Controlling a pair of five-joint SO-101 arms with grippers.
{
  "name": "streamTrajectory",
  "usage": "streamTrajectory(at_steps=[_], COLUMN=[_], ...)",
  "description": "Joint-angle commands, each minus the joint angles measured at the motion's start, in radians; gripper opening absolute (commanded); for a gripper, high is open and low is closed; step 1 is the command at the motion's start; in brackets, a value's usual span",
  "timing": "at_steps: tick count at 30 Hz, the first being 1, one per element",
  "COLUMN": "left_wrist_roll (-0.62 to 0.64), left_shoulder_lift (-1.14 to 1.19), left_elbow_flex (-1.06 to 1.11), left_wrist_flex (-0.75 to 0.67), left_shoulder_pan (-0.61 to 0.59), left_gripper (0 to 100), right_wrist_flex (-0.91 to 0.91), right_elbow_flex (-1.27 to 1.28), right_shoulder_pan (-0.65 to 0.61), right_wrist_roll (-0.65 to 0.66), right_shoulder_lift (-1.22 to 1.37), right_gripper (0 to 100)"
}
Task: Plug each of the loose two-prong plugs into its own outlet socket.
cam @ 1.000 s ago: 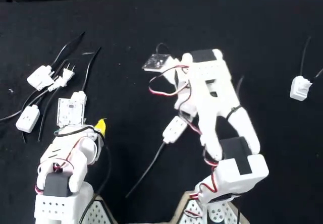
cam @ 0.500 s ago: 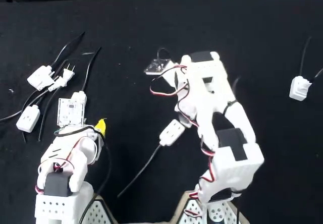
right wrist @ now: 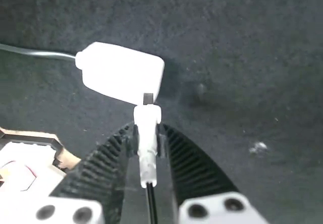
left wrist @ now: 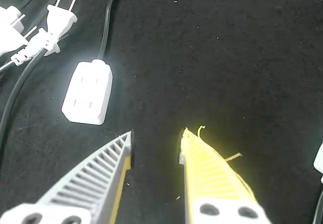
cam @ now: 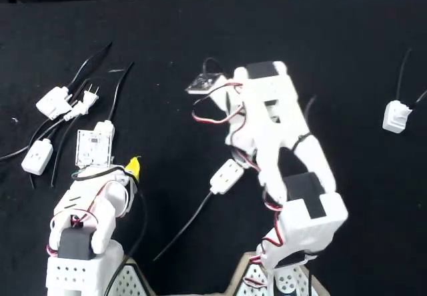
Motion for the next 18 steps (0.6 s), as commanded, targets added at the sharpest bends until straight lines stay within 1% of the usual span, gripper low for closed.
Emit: streamTrajectory(at_steps=[1,10,18], left_wrist_roll=[-0.005,-0.005,-0.005], left_shoulder_lift=[-0.006,-0.006,-0.006], left_elbow_flex=[-0.022,-0.022,-0.022], left_wrist_flex=[0.006,0.006,0.006], left_shoulder_pan=[-0.008,-0.008,-0.008], left_gripper=[17,17,17], right_wrist_flex=[-0.021,-0.040,-0.026], right_elbow_flex=[-0.012,-0.010,-0.007], right_shoulder_pan=[-0.038,-0.037,-0.038], right_wrist_roll=[-0.018,-0.018,-0.018], right_shoulder_lift=[-0.027,0.054,0.056], right_gripper=[1.0,1.0,1.0])
